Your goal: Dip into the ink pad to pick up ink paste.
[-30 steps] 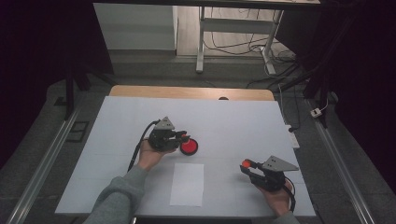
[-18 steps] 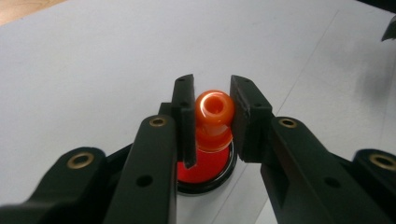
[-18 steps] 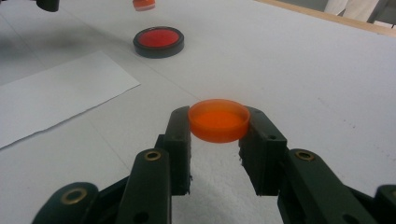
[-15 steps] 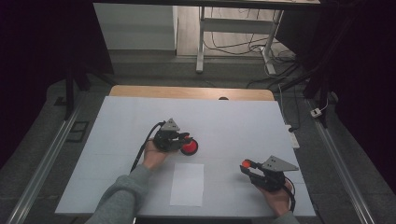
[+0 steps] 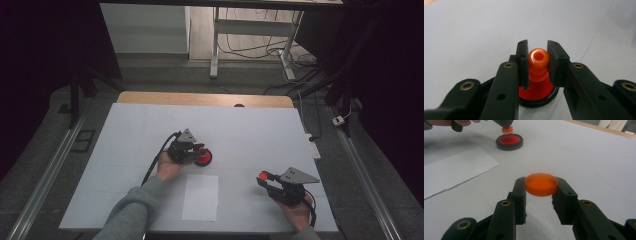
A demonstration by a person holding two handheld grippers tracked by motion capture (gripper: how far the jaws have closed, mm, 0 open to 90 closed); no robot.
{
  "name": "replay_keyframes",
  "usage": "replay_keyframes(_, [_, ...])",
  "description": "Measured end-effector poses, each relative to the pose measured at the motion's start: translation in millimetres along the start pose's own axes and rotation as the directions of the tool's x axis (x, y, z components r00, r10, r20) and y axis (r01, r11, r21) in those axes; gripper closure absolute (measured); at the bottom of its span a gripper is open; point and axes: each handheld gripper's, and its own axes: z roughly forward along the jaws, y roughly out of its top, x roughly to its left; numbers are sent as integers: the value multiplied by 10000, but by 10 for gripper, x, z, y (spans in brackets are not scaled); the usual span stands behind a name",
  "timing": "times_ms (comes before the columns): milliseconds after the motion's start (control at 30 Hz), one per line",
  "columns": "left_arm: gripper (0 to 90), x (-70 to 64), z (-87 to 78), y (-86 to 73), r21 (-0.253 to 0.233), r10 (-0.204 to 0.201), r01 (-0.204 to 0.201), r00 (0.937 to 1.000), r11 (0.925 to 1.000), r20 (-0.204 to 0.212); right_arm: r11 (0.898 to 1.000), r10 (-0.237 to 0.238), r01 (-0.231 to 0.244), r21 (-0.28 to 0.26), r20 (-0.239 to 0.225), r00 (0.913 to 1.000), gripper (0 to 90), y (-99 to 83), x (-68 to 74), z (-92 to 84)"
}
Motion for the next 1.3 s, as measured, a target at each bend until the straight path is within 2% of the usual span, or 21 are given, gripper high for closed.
replay_keyframes(300, [728, 18, 18, -22, 92, -58, 58, 10000, 9999, -55, 10000, 1, -1, 14, -18, 10000, 645, 0, 1, 1])
replay_keyframes(567, [728, 13, 62, -39, 266, 49, -46, 9999, 9996, -113, 10000, -11, 11, 42, 14, 10000, 645, -1, -1, -1])
replay_keyframes(1300, [728, 1, 104, -60, 350, 97, -92, 9998, 9993, -152, 10000, -6, 6, 17, -20, 10000, 645, 0, -1, 0])
